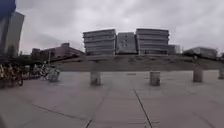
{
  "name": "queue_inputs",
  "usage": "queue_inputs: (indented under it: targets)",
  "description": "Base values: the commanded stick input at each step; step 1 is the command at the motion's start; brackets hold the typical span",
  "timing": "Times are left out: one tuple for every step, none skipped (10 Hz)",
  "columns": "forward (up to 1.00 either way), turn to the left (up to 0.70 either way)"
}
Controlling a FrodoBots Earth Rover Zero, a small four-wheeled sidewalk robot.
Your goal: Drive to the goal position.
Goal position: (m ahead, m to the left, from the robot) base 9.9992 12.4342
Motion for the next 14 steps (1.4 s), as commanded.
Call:
queue_inputs:
  targets:
    - [0.7, 0.02]
    - [0.7, 0.02]
    - [0.7, 0.02]
    - [0.7, 0.02]
    - [0.7, 0.02]
    - [0.7, 0.02]
    - [0.7, 0.02]
    - [0.7, 0.02]
    - [0.7, 0.02]
    - [0.7, 0.02]
    - [0.7, 0.02]
    - [0.7, 0.02]
    - [0.7, 0.01]
    - [0.7, 0.0]
